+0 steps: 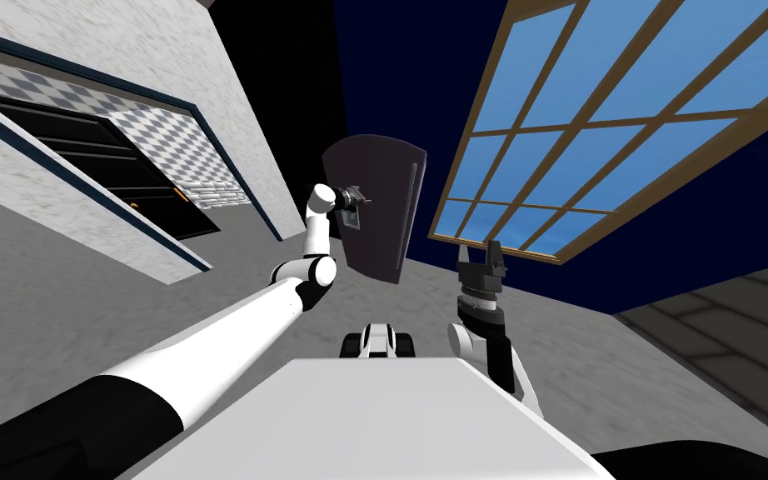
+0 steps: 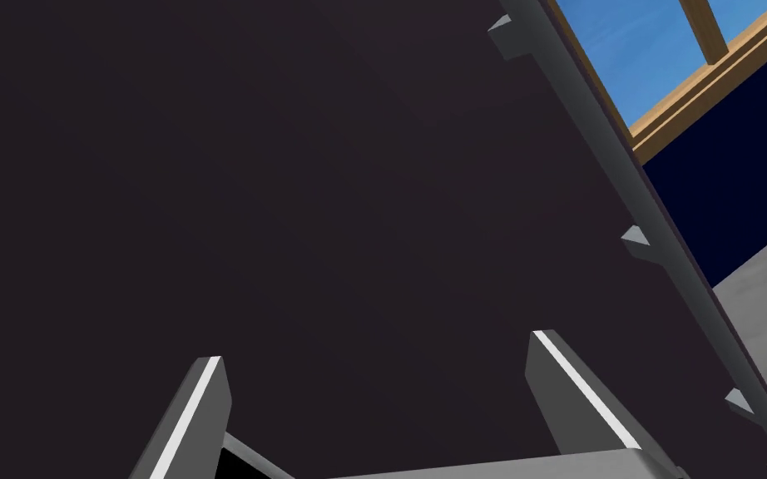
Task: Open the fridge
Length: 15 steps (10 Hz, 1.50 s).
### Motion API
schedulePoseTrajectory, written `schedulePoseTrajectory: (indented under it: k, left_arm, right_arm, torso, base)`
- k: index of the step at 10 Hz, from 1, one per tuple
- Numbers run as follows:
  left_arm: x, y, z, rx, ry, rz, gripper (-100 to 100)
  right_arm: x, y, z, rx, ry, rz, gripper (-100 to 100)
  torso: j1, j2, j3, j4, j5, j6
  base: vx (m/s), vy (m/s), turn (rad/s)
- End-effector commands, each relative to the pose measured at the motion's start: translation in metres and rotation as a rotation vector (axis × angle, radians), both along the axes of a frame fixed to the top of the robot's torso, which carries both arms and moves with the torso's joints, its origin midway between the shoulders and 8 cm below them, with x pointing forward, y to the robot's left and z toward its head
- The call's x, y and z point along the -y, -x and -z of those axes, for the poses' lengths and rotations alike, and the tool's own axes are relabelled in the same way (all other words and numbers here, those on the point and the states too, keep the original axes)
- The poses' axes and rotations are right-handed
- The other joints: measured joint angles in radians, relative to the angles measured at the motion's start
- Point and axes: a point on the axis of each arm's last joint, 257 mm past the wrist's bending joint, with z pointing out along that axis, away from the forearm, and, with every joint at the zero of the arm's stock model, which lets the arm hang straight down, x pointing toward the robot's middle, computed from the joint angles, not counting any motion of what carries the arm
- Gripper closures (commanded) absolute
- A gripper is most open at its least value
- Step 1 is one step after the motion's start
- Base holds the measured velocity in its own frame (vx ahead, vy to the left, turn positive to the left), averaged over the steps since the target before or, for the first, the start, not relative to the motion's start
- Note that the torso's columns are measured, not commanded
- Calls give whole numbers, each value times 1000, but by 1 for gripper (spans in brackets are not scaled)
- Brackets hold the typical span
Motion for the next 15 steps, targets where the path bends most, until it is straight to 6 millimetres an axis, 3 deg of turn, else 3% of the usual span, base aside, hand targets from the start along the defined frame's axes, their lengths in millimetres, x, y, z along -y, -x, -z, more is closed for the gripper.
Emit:
schedulePoseTrajectory:
  k: [1,4,7,12,15]
  left_arm:
    - [3,2,-6,-20,-1,1,-100]
    - [30,6,-5,-62,8,37,-100]
    - [36,7,-10,-91,7,43,-100]
    - [29,7,-19,-128,-2,21,-100]
    - [30,8,-19,-124,-5,22,-100]
  right_arm:
    - [0,0,0,0,0,0,0]
    - [0,0,0,0,0,0,0]
    - [0,0,0,0,0,0,0]
    - [0,0,0,0,0,0,0]
    - [0,0,0,0,0,0,0]
  torso:
    - [-1,0,0,0,0,0]
    - [2,1,0,0,1,0]
    - [5,4,2,1,1,0]
    - [1,3,2,1,0,0]
    - [8,3,2,1,3,-1]
  base:
    - [133,-213,21]
    - [150,-238,25]
    - [127,-223,24]
    - [117,-204,21]
    - [64,-69,-12]
